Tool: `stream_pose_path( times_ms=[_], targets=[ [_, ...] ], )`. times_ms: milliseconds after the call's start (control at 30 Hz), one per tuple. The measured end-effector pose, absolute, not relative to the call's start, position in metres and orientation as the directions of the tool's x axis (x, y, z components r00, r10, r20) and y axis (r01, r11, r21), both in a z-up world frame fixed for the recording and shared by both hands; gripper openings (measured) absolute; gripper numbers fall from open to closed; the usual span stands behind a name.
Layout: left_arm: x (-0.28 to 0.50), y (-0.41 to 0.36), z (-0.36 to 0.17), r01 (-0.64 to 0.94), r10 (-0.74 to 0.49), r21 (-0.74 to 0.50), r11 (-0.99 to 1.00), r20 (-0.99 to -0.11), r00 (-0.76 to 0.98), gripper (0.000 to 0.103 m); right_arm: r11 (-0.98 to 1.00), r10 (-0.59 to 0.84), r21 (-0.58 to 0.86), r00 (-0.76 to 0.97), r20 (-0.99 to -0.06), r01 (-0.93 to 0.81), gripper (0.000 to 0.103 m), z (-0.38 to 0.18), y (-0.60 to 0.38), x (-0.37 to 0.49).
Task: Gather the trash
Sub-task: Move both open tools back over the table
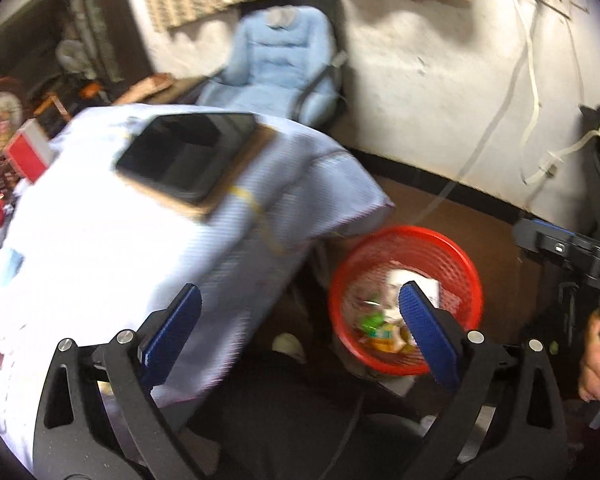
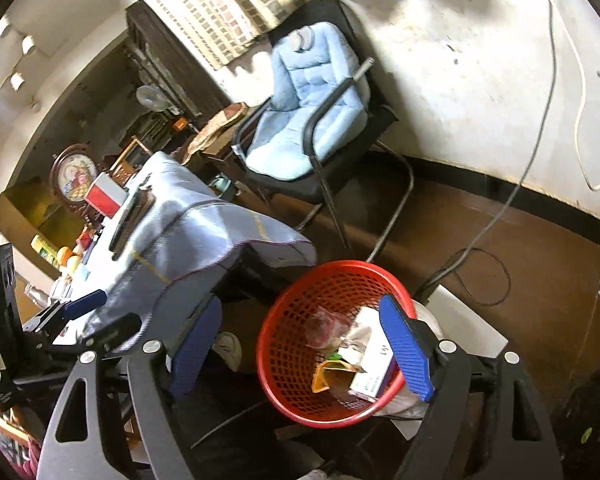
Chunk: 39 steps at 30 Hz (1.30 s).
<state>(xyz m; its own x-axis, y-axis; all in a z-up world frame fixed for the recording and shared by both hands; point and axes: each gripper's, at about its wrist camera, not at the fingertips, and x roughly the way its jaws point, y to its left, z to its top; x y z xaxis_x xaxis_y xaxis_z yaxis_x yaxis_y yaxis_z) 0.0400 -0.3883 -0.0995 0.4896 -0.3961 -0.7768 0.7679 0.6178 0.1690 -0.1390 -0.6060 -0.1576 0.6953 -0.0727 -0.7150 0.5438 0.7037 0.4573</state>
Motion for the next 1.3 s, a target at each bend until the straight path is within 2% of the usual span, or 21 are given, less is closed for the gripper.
stream_pose_path(
  times_ms=[200,400,600,833,1033,1300],
  targets=[
    [0.063,-0.333,-0.07,0.665,-0.374,0.175,0.726,-0.711,0.595,0.096,0.759,-0.057,0.443,0.727,-0.685,0.477,0.088,-0.13,-0.579,-0.124],
    [0.092,-0.266,-0.052,0.551,-0.309,0.154,0.82,-0.691,0.653,0.096,0.816,-0.008,0.421,0.735,-0.678,0.397,0.088,-0.111,-0.544,-0.095],
    [0.127,-0.191,-0.039,0.413,-0.194,0.173,0.894,-0.682,0.705,0.096,0.864,0.053,0.397,0.727,-0.684,0.311,0.089,-0.099,-0.505,-0.059],
    [0.185,-0.109,-0.027,0.228,-0.005,0.247,0.942,-0.667,0.745,0.096,0.915,0.129,0.362,0.72,-0.682,0.179,0.092,-0.084,-0.452,0.0],
    [0.244,-0.049,-0.035,0.15,0.013,0.15,0.977,-0.749,0.663,0.096,0.937,0.205,0.342,0.687,-0.697,0.067,0.093,-0.081,-0.403,0.055],
    [0.293,-0.015,-0.058,0.125,-0.05,0.024,0.992,-0.828,0.559,0.096,0.942,0.243,0.335,0.657,-0.714,0.015,0.093,-0.082,-0.373,0.088]
  ],
)
